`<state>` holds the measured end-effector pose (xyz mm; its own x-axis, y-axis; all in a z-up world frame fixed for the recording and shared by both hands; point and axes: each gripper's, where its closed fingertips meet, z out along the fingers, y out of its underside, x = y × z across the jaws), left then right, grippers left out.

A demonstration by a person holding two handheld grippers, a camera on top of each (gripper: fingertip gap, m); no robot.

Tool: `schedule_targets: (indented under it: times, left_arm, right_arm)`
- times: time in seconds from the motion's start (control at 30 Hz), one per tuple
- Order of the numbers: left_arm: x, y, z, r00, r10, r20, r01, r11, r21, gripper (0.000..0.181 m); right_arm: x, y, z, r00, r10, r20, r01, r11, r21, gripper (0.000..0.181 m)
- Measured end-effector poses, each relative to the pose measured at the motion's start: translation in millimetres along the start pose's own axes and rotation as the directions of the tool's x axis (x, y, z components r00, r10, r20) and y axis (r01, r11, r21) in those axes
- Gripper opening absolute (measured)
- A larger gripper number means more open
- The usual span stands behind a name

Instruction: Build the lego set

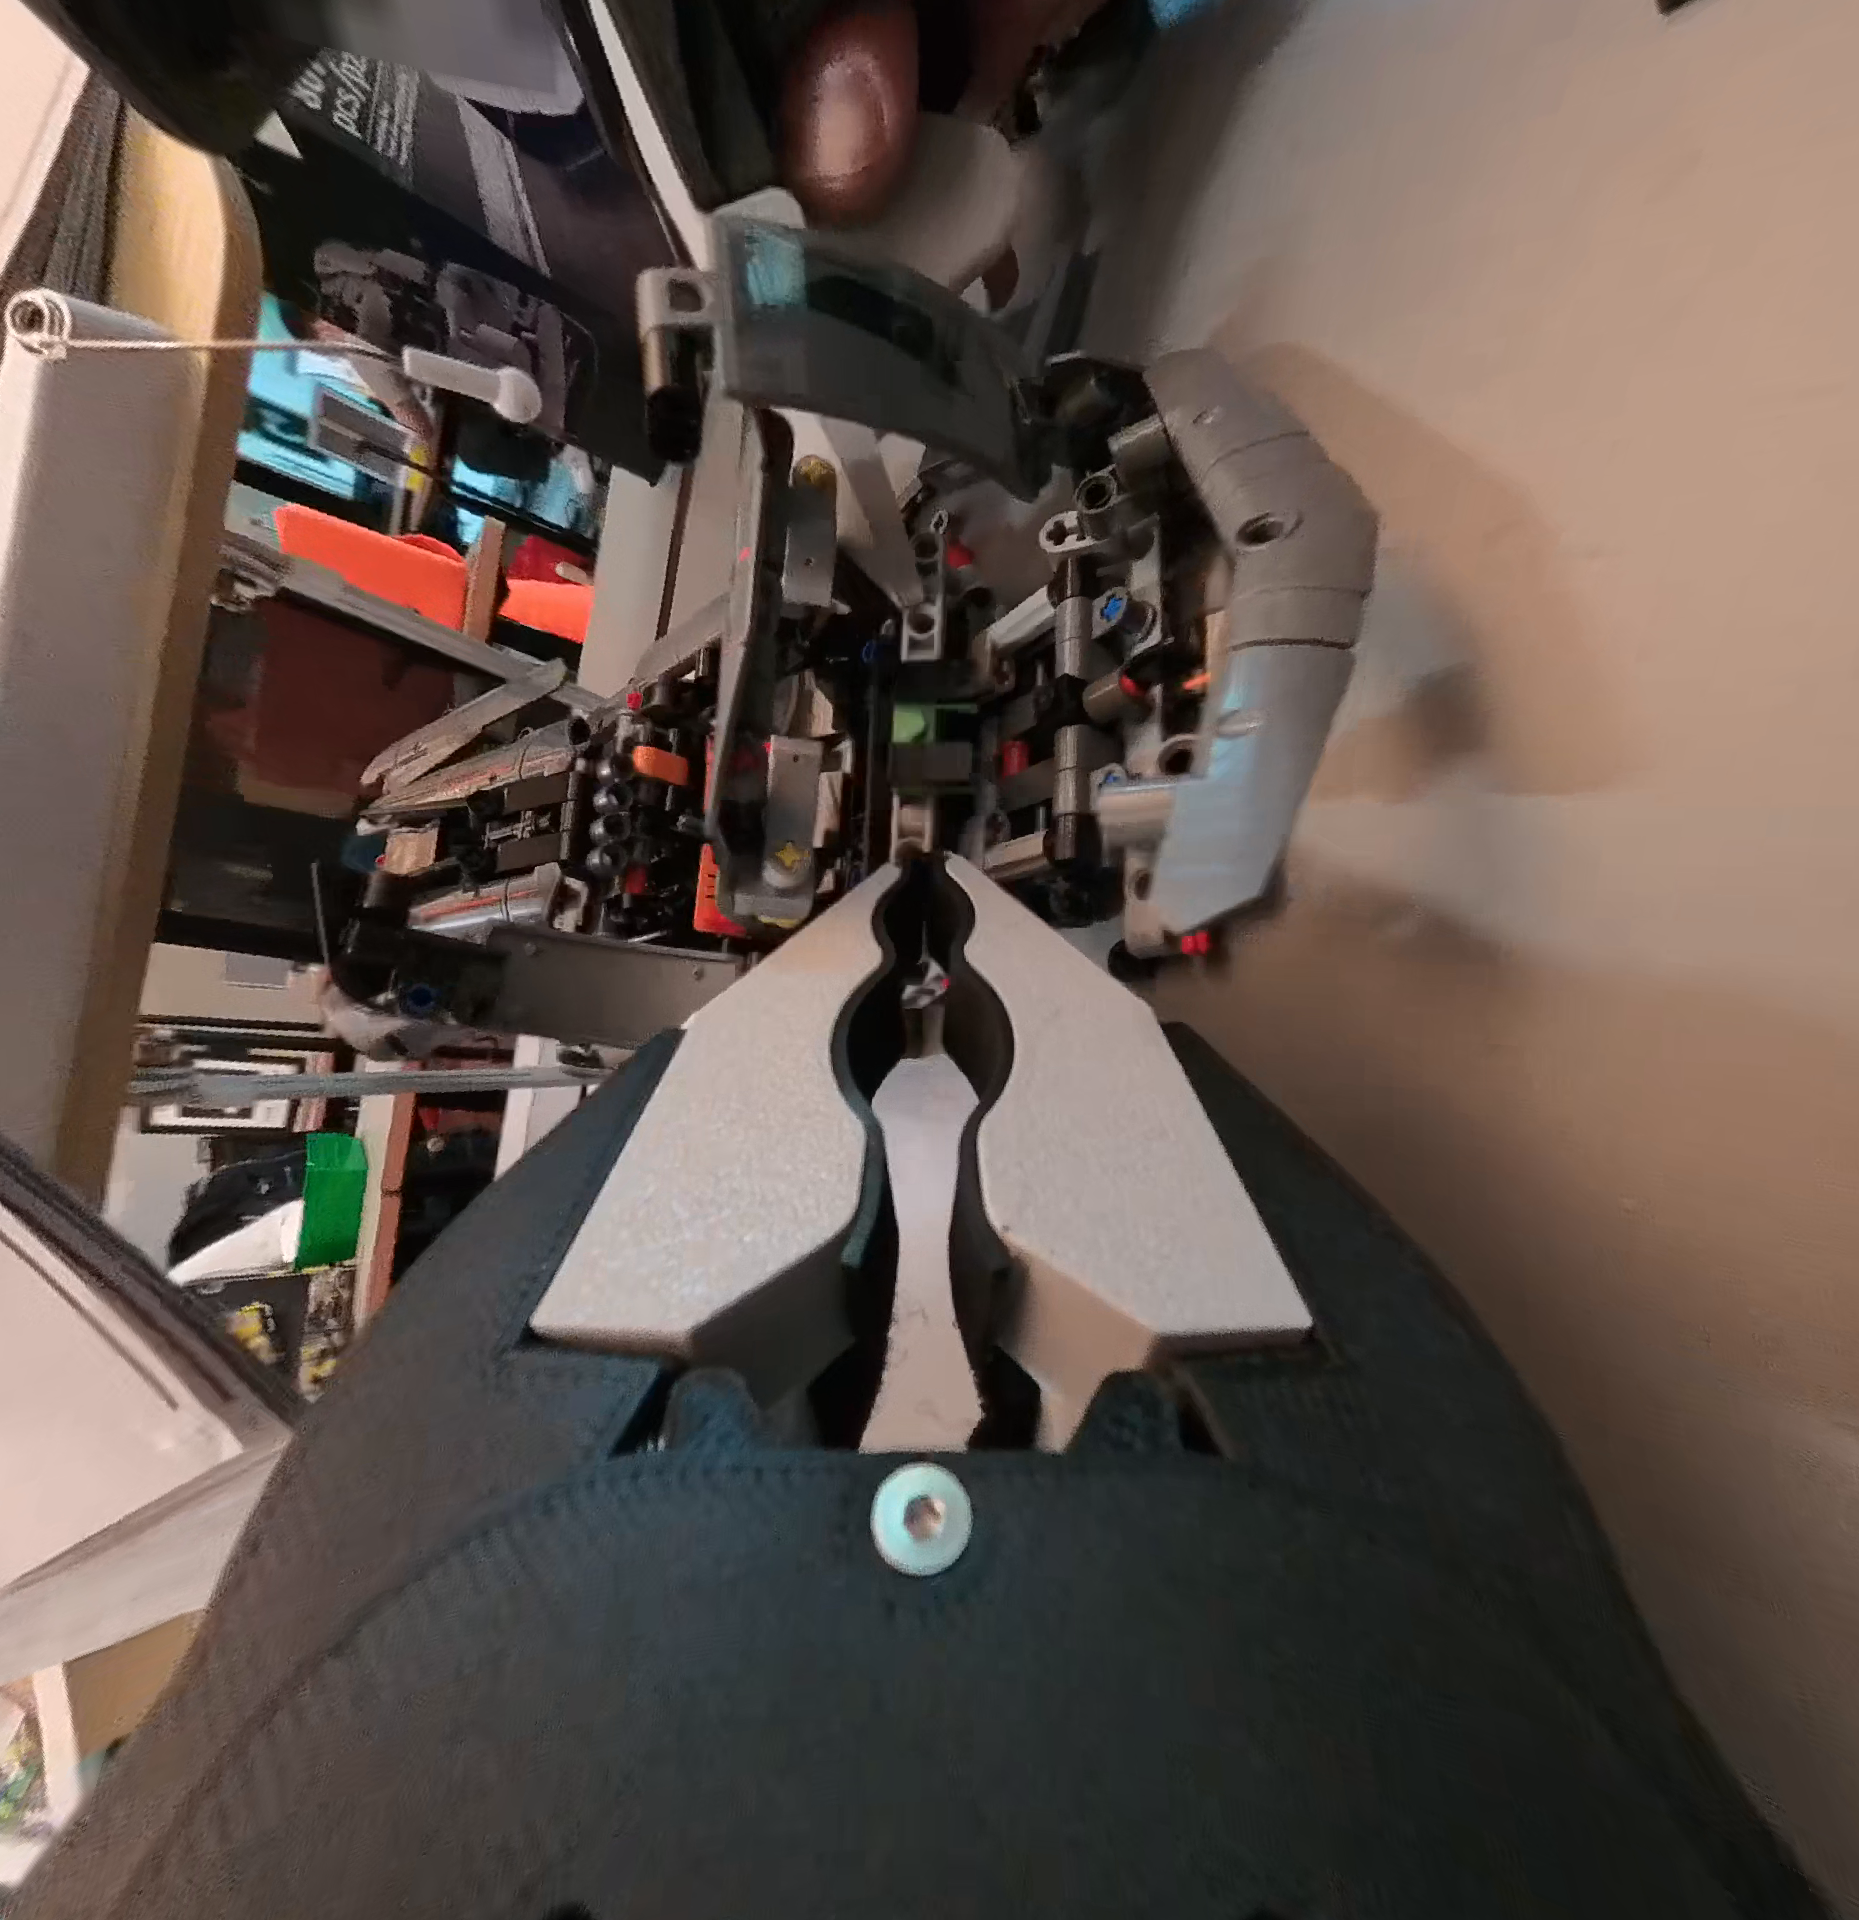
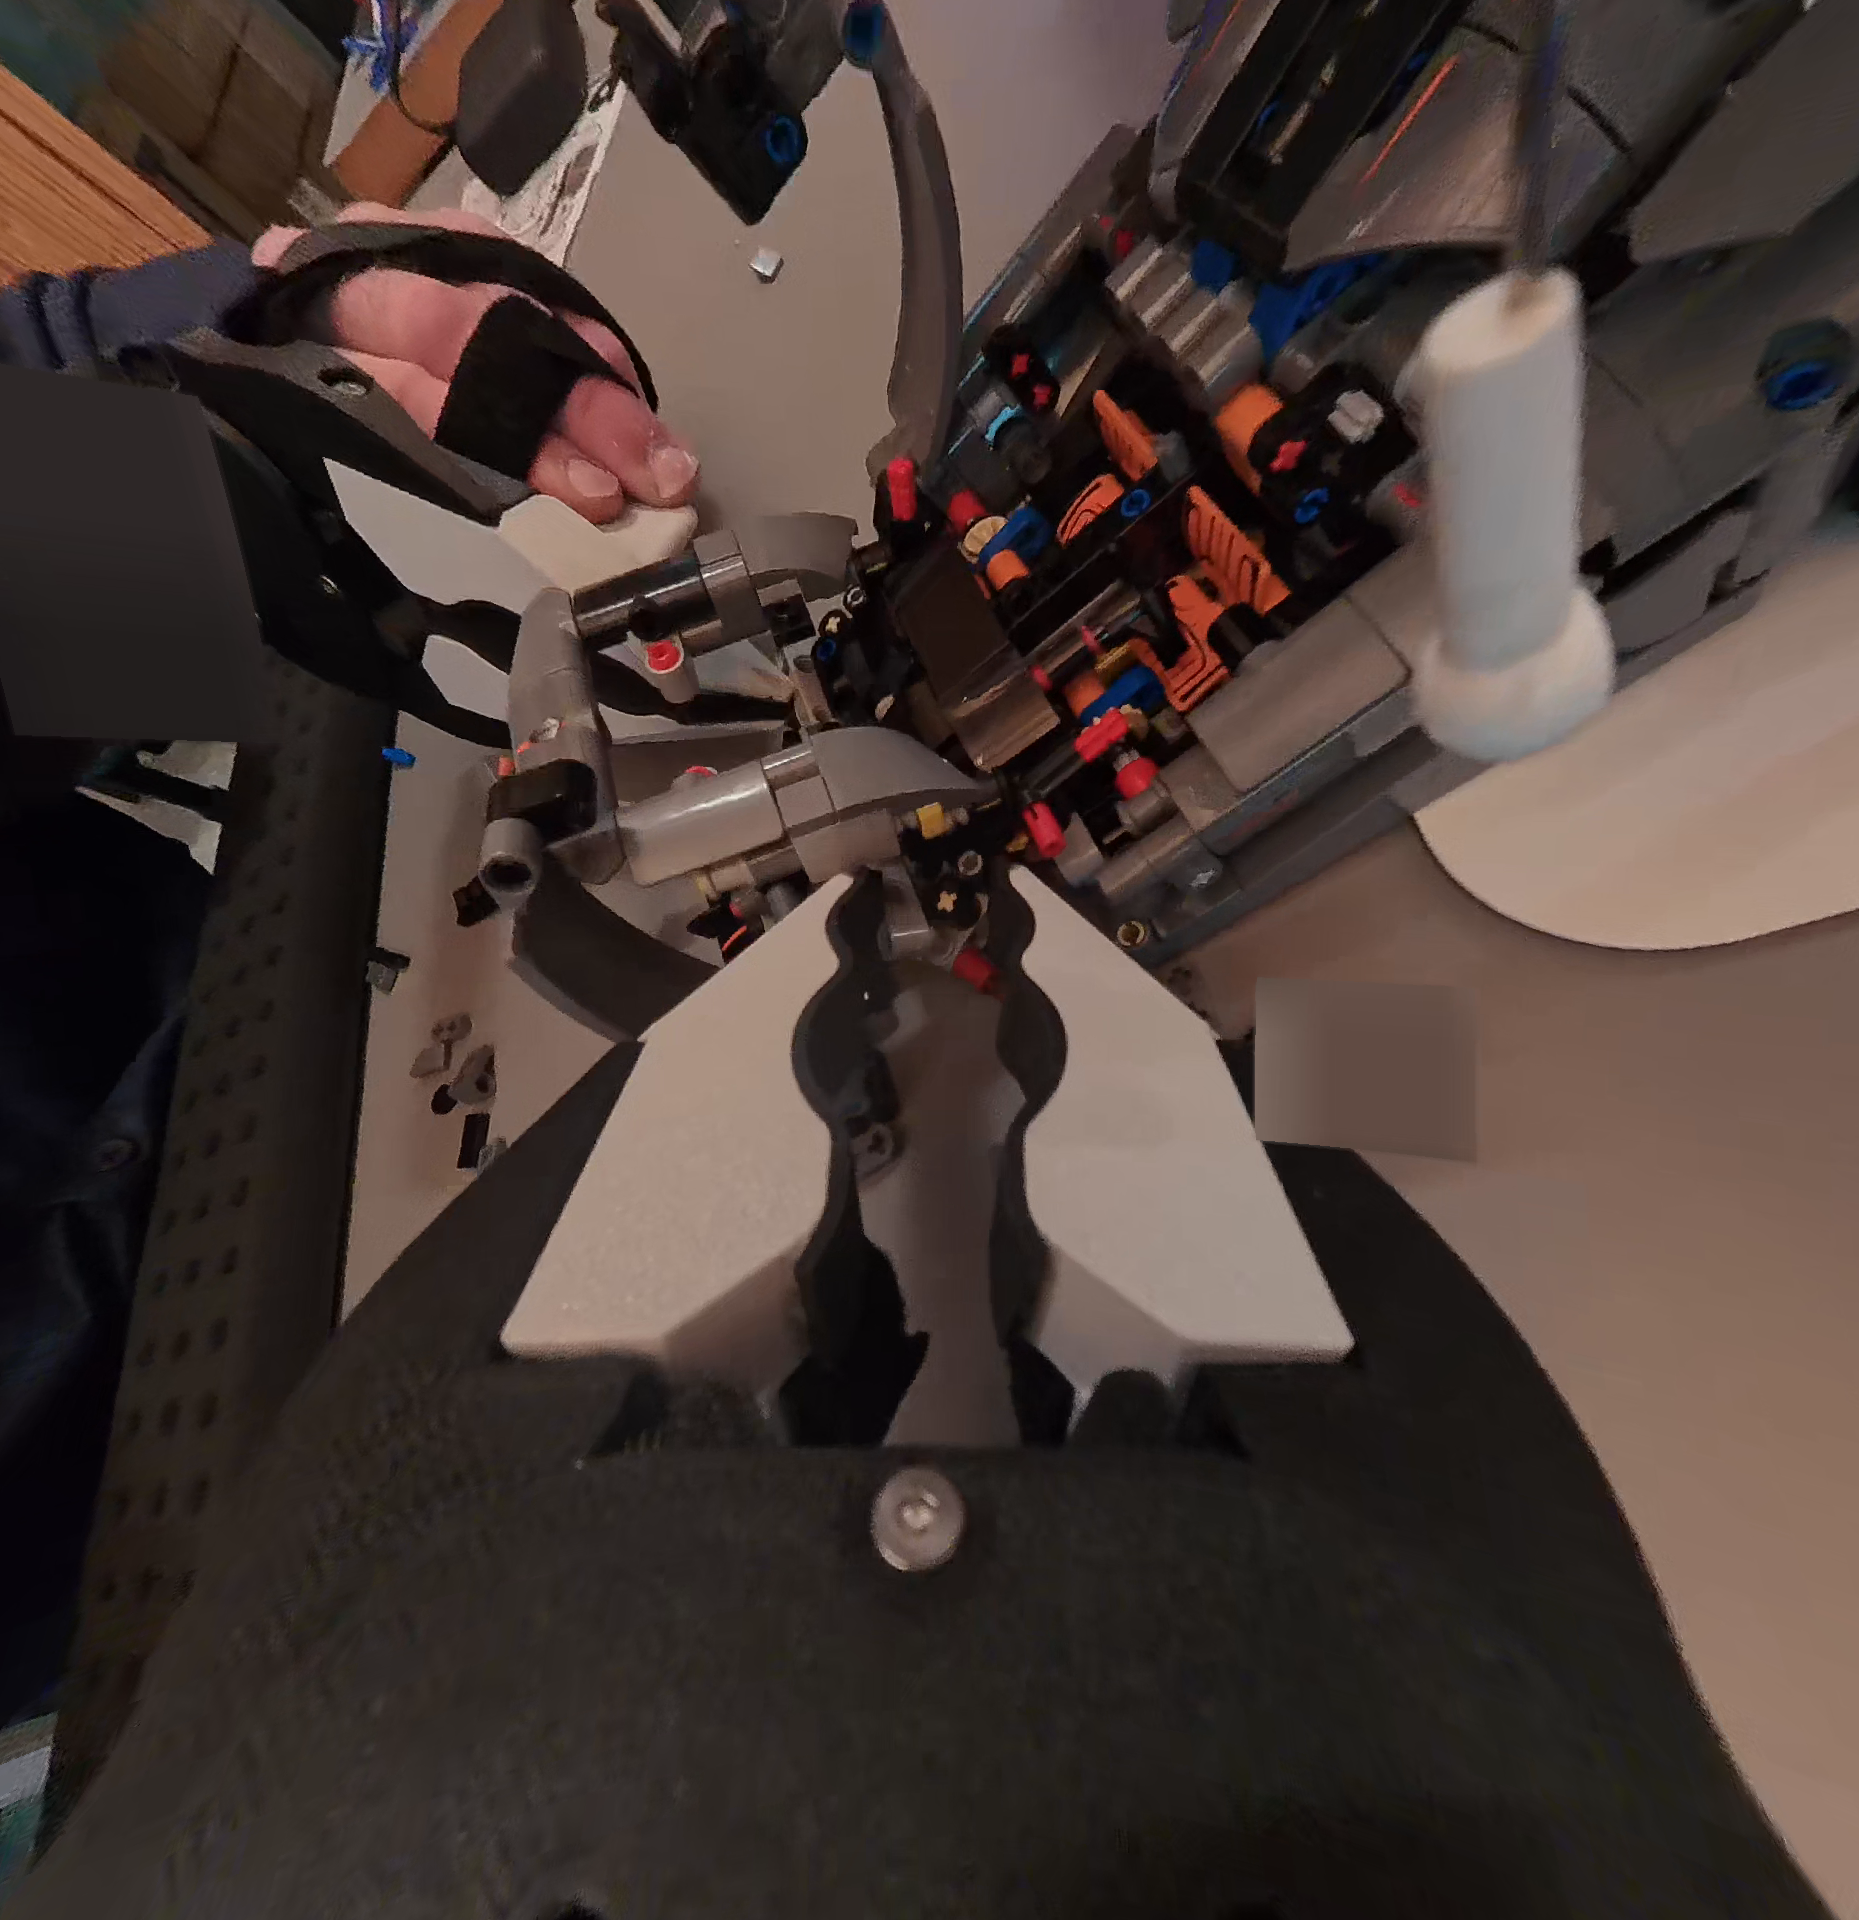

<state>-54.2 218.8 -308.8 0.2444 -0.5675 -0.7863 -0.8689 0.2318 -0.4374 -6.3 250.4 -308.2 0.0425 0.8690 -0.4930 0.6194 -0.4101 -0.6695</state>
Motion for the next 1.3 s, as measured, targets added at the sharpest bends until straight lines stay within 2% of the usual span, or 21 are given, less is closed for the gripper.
schedule_targets:
  times: [0.07,0.53,0.9,1.03,1.3]
  left_arm:
    - [0,-1,0,0.999,0.033,0.020,-0.033,0.999,-0.009,0.000]
    - [-10,0,2,0.998,-0.037,0.041,0.038,0.999,-0.010,0.000]
    - [-9,3,4,0.992,-0.122,-0.019,0.121,0.992,-0.043,0.000]
    - [-8,3,4,0.994,-0.104,-0.019,0.103,0.993,-0.057,0.000]
    - [-11,0,-5,1.000,-0.011,0.020,0.011,1.000,0.003,0.000]
  right_arm:
    - [0,1,0,1.000,-0.009,-0.006,0.009,1.000,-0.002,0.019]
    - [4,-6,1,0.999,0.034,0.012,-0.035,0.999,0.039,0.016]
    - [5,-8,2,0.999,0.042,0.002,-0.042,0.998,0.041,0.017]
    - [5,-6,2,1.000,0.021,-0.013,-0.021,0.999,0.033,0.018]
    - [3,-8,1,0.999,0.031,0.018,-0.032,0.998,0.056,0.017]
